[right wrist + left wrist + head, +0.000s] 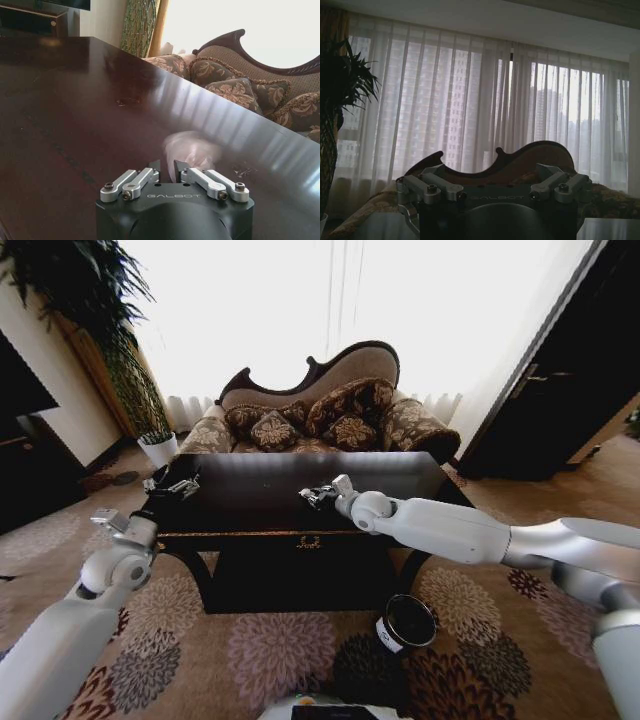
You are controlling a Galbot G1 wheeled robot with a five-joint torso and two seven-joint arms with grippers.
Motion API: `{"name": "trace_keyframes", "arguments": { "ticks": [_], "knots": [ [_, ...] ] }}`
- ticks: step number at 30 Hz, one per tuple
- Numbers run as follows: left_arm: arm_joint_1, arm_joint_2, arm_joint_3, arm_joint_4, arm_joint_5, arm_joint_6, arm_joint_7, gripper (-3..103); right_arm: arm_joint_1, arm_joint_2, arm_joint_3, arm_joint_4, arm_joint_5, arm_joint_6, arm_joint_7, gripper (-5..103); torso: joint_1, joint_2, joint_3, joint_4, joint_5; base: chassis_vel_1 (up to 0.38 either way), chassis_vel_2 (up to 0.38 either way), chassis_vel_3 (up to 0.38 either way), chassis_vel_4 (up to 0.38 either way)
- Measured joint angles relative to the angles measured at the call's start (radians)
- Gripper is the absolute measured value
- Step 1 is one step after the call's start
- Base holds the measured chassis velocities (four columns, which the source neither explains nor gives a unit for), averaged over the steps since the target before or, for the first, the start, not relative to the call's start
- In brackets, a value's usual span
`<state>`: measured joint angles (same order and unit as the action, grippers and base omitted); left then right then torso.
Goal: Move to the front of the table and place the trash on the table into the trash bin.
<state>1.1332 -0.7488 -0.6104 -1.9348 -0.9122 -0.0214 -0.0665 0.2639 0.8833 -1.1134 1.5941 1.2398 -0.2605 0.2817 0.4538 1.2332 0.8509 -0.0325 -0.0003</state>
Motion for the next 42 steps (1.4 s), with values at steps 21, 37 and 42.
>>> {"name": "trace_keyframes", "arguments": {
  "ticks": [21, 37, 42],
  "knots": [
    [0.0, 0.0, 0.0, 0.0, 0.0, 0.0, 0.0, 100, 0.019, 0.014, 0.002, -0.032, -0.002, 0.007, -0.009, 14, 0.0, 0.0, 0.0, 0.0, 0.0, 0.0, 0.0, 0.0, 0.0],
    [0.0, 0.0, 0.0, 0.0, 0.0, 0.0, 0.0, 100, 0.051, 0.052, 0.004, -0.173, -0.065, 0.034, -0.08, 73, 0.0, 0.0, 0.0, -0.0001, 0.0, 0.0, 0.0, 0.0, 0.0],
    [0.0, 0.0, 0.0, 0.0, 0.0, 0.0, 0.0, 100, 0.056, 0.065, 0.009, -0.213, -0.079, 0.044, -0.099, 90, 0.0, 0.0, 0.0, 0.0, 0.0, 0.0, 0.0, 0.0, 0.0]
  ]
}}
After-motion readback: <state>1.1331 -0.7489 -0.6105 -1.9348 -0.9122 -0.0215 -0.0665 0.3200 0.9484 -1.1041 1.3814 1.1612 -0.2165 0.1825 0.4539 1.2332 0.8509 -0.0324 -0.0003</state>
